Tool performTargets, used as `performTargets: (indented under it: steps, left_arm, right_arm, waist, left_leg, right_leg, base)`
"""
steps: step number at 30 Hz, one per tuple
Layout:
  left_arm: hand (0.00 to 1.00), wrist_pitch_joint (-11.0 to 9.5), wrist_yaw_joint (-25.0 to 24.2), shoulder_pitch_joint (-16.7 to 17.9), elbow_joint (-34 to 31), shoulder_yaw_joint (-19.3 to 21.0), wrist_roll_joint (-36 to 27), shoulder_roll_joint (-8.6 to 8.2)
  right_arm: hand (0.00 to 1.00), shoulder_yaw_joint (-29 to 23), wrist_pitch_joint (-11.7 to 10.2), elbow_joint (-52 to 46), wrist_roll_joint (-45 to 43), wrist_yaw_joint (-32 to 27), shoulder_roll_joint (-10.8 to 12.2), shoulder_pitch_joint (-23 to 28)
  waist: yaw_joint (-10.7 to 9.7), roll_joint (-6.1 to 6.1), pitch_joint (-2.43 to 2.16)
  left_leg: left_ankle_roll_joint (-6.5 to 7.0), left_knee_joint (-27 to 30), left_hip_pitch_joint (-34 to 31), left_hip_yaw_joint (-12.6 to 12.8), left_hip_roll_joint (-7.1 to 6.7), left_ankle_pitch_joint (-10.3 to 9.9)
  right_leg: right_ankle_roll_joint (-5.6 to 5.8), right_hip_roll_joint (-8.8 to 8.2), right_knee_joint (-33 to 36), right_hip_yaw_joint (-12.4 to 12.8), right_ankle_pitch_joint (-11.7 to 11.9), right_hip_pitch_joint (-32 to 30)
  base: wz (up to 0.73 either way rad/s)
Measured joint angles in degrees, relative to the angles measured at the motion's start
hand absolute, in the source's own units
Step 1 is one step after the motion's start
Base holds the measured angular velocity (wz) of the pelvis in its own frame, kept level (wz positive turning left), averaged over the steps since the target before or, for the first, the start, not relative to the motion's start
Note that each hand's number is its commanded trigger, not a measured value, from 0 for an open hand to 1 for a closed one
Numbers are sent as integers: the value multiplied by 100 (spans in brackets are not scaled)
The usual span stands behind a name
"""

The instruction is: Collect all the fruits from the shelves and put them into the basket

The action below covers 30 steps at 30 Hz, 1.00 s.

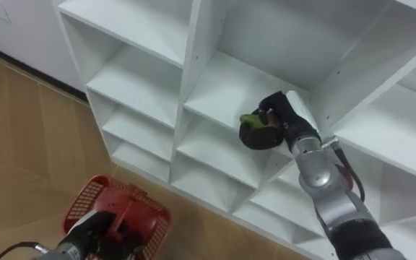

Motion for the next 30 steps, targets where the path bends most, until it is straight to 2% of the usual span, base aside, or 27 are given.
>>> performTargets:
  steps: [4, 7, 8, 11, 12, 14, 16, 19, 23, 26, 30]
  left_arm:
    - [100, -27, 57, -22, 76, -62, -13, -92]
    - [100, -26, 76, -33, 150, -121, -13, -120]
    - [100, -26, 77, -33, 155, -125, -13, -134]
    - [100, -35, 108, -32, 164, -128, -4, -200]
    - [100, -57, 117, -32, 163, -128, -7, -222]
    - [100, -167, 131, -32, 121, -119, -7, -305]
    - [100, -263, 137, -41, 109, -132, -13, -350]
    - [100, -389, 192, -71, 92, -362, -162, -346]
    - [100, -518, 242, -124, 89, -616, -345, -349]
    - [100, -641, 230, -138, 90, -625, -345, -380]
    - [100, -706, 194, -200, 89, -737, -410, -378]
  right_arm:
    - [100, 23, -20, -291, -121, -24, 210, 244]
    - [100, 138, -51, -640, -90, 61, 250, 539]
    - [100, 202, -75, -776, -103, 120, 267, 699]
    - [100, 468, -15, -874, -270, 393, 405, 1081]
    - [100, 511, -14, -881, -287, 468, 412, 1175]
    - [100, 541, -13, -966, -459, 727, 433, 1444]
    - [100, 571, -23, -977, -465, 804, 454, 1471]
    - [100, 582, -92, -951, -454, 799, 474, 1482]
    - [100, 628, -143, -504, -452, 802, 604, 1475]
    - [100, 650, -144, -321, -454, 849, 648, 1479]
    - [100, 655, -149, -248, -455, 916, 655, 1481]
  waist:
    - [-110, 118, -50]
    - [-223, 172, -51]
    - [-241, 191, -50]
    - [-299, 266, -46]
    - [-295, 281, -50]
    - [-322, 359, -31]
    - [-350, 405, -29]
    - [-490, 510, -35]
    - [-560, 623, -65]
    - [-588, 656, -65]
    - [-638, 666, -61]
  left_leg:
    - [2, -66, 97, 97, 17, 2]
    - [2, -74, 104, 158, 39, 1]
    - [2, -79, 108, 225, 90, -1]
    - [3, -89, 106, 333, 92, -2]
    - [4, -95, 103, 360, 94, -1]
    - [6, -85, 54, 399, 104, 0]
    - [5, -82, 32, 460, 127, 0]
    - [5, -68, 19, 479, 134, 0]
    - [5, -83, 51, 563, 150, 0]
    - [5, -119, 26, 677, 176, 0]
    - [5, -127, -20, 715, 178, 0]
  right_leg:
    - [0, 1, 18, 130, 0, 19]
    - [-1, 9, 20, 181, 0, -2]
    - [-7, 21, 38, 263, 4, -37]
    - [-18, 24, 82, 335, 11, -107]
    - [-19, 25, 92, 366, 11, -131]
    - [-28, 37, 106, 459, 30, -213]
    - [-35, 57, 104, 529, 50, -263]
    - [-35, 63, 79, 538, 54, -270]
    - [-32, 58, 102, 593, 52, -304]
    - [-40, 21, 193, 634, 35, -434]
    - [-43, 11, 194, 676, 34, -497]
  base:
    - [-13]
    - [-11]
    - [-21]
    - [-21]
    - [-17]
    - [-19]
    - [-15]
    - [-1]
    - [-9]
    - [-19]
    - [-7]
